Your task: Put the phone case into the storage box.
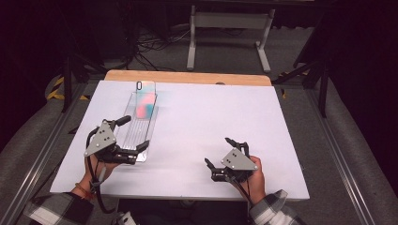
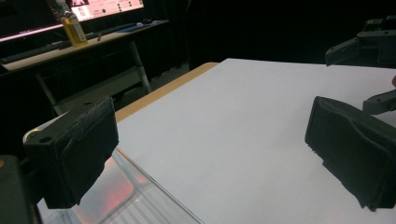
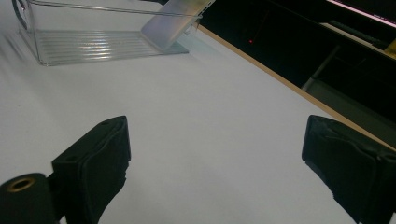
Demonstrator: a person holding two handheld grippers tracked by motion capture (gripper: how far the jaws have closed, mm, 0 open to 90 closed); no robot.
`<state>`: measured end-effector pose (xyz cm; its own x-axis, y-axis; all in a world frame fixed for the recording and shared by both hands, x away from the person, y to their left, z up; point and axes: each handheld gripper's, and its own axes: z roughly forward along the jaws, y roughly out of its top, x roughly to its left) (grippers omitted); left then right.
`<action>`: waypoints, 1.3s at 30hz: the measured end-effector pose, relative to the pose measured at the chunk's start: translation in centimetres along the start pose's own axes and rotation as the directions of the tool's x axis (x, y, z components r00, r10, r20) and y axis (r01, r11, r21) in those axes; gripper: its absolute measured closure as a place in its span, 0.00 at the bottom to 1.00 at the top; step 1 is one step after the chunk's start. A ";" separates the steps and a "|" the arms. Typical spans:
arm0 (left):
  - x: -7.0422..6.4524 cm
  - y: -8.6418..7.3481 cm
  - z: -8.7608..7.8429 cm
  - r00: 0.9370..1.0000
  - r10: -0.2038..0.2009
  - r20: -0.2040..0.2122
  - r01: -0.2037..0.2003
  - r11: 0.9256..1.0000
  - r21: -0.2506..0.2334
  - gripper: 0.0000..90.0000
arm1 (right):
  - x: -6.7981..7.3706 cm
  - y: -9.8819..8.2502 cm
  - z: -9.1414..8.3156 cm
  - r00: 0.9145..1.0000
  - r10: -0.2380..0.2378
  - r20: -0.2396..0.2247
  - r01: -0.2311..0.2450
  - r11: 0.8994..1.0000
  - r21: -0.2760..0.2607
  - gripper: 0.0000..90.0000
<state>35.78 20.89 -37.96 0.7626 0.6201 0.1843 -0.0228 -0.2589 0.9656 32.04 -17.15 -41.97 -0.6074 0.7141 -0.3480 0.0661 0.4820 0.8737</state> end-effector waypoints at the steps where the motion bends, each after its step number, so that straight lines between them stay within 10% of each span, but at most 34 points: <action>1: 0.0 0.0 0.0 1.000 -0.001 0.001 0.001 1.000 0.003 0.04 | 0.0 0.0 0.0 1.000 0.001 -0.003 -0.001 1.000 -0.001 0.09; 39: -3.4 -2.7 0.6 0.998 -0.040 0.055 0.038 0.999 0.029 0.06 | 0.9 0.3 -0.1 0.995 -0.022 -0.102 0.020 1.000 -0.020 0.09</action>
<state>33.68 19.06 -41.30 0.7971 0.5884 0.1353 0.0252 -0.2564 0.9662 31.39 -16.41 -42.00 -0.6861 0.6479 -0.3309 0.0382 0.4863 0.8730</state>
